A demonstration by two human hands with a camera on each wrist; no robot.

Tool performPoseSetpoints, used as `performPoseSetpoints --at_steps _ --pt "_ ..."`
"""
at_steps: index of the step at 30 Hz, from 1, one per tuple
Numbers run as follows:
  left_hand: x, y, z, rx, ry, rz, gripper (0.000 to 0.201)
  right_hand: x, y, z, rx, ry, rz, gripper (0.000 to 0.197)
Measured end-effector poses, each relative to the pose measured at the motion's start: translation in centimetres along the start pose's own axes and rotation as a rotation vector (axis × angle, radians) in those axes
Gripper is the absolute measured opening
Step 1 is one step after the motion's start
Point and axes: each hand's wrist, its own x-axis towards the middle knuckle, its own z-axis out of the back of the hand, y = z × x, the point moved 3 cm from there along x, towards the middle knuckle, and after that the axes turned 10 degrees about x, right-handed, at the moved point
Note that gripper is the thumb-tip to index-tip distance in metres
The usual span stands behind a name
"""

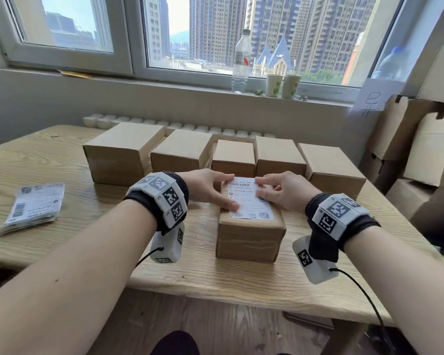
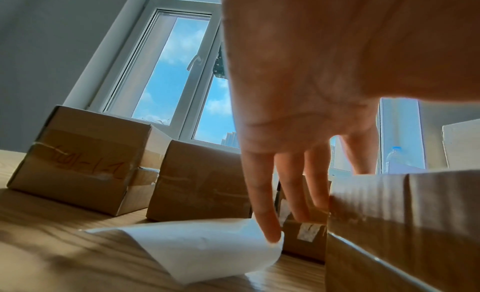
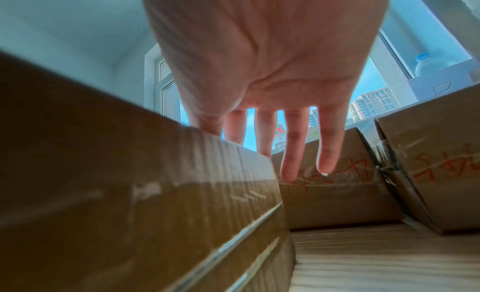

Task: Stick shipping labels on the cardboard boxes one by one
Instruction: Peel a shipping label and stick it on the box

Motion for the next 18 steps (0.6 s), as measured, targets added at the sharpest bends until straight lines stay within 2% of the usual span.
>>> performPoseSetpoints --at_steps 5,9,11,13,15,18 --pt "-0.7 -0.3 -0.7 -0.099 0.174 0.070 0.113 -1.2 -0.6 0.1 -0.033 0.101 -0.096 0.086" --pt "-1.0 -0.6 -1.0 -0.156 0.148 0.112 0.114 -2.7 -0.8 0.0 0.115 0.253 -0.182 0.104" --pt "-1.1 -0.5 -1.3 -0.198 0.146 0.127 0.113 -3.4 -0.4 -0.3 0.199 0.323 -0.198 0.105" --pt "-1.3 -0.3 -1.6 -0.232 0.165 0.148 0.103 -3.9 0.0 -0.6 0.255 0.327 -0.201 0.103" --pt "-1.7 -0.2 -2.0 -0.262 0.177 0.173 0.092 -4.3 0.2 -0.8 0.340 0.301 -0.209 0.099" --pt "-2.2 -0.7 -2.4 -0.247 0.167 0.166 0.072 -4.7 0.4 -1.2 0.468 0.207 -0.198 0.080"
